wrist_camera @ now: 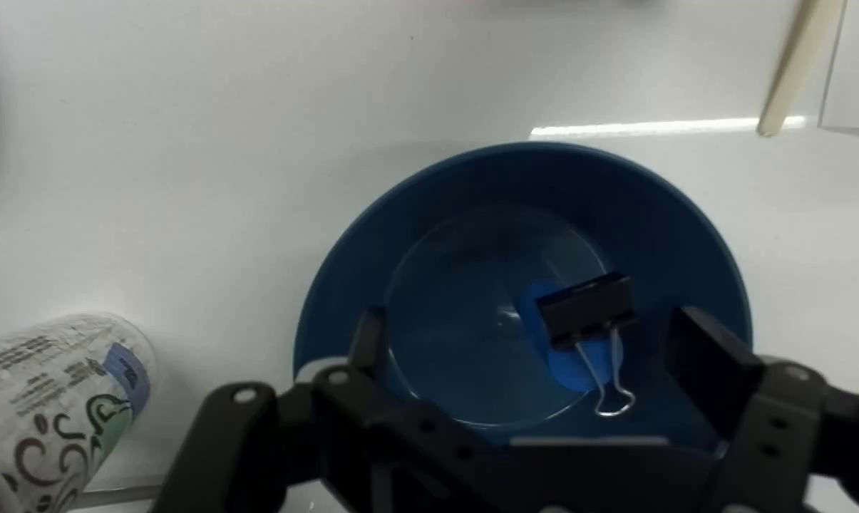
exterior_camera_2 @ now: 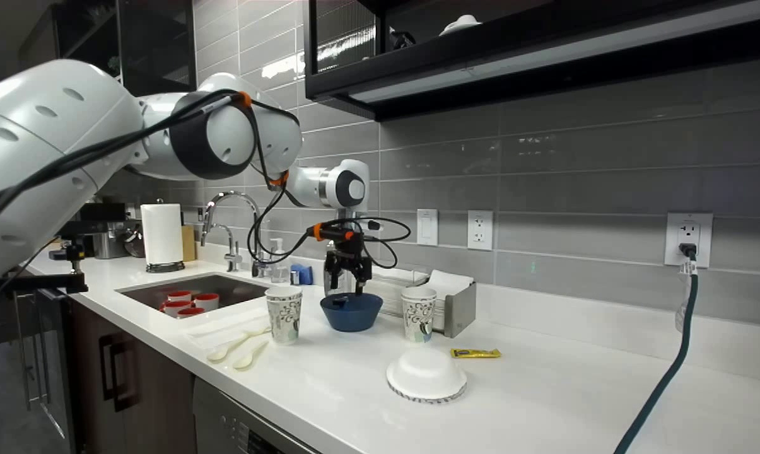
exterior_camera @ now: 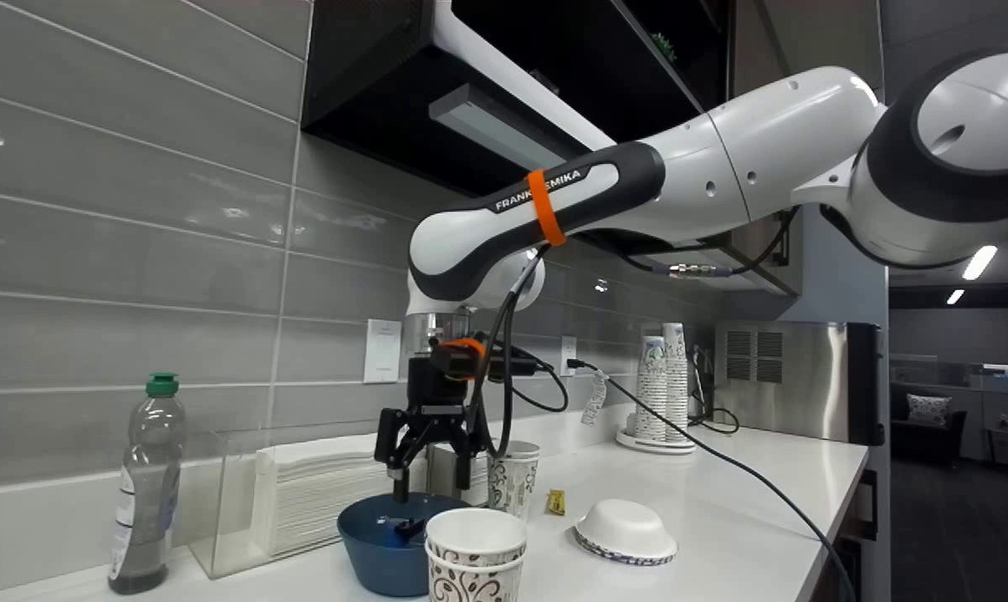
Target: Pick up the black paper clip from the blue bowl and put it on the kitchen counter
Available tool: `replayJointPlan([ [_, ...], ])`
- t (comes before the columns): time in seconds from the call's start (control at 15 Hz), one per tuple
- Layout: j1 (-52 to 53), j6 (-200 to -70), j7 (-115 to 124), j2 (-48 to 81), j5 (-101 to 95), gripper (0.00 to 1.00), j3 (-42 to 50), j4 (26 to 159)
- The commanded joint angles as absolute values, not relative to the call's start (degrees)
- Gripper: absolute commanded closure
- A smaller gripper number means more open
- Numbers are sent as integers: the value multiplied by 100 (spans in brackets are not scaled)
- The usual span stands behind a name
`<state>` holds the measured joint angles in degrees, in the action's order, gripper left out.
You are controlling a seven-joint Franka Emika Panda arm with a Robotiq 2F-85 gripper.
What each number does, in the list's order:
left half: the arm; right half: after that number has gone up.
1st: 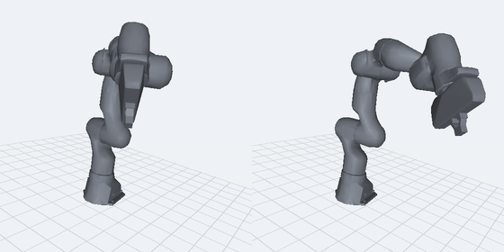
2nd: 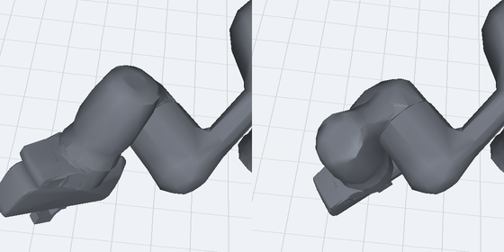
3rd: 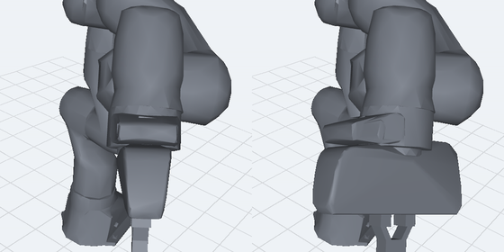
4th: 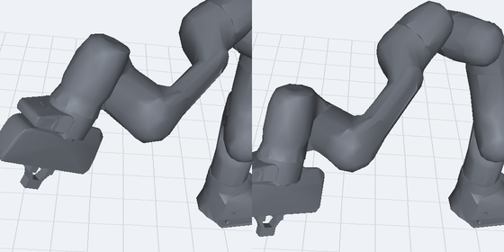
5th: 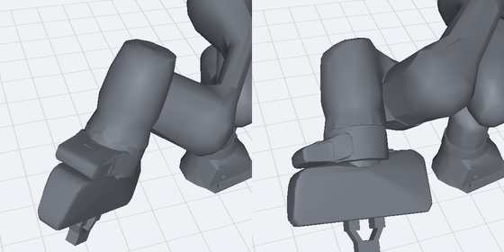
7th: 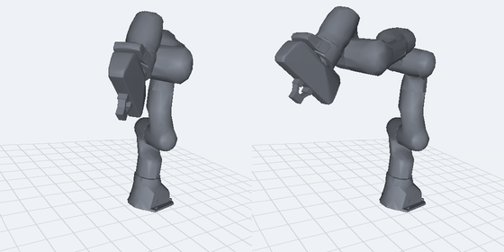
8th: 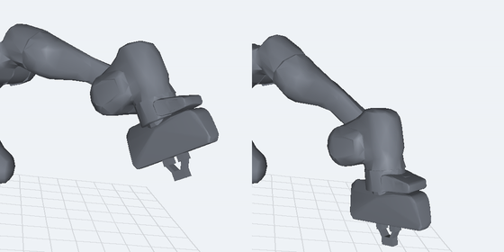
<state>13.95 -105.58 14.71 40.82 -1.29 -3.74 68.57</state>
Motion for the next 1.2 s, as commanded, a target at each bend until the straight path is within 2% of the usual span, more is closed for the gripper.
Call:
replayJointPlan([
  [0.0, 1517, -10505, 1187, 4603, -284, 0, -377, 6208],
  [0.4, 1832, -10432, 946, 4732, -569, 0, -326, 6056],
  [0.53, 1927, -10545, 919, 4619, -686, 3, -311, 6226],
  [1.13, 1878, -10829, 1021, 4539, -602, 0, -370, 6270],
])
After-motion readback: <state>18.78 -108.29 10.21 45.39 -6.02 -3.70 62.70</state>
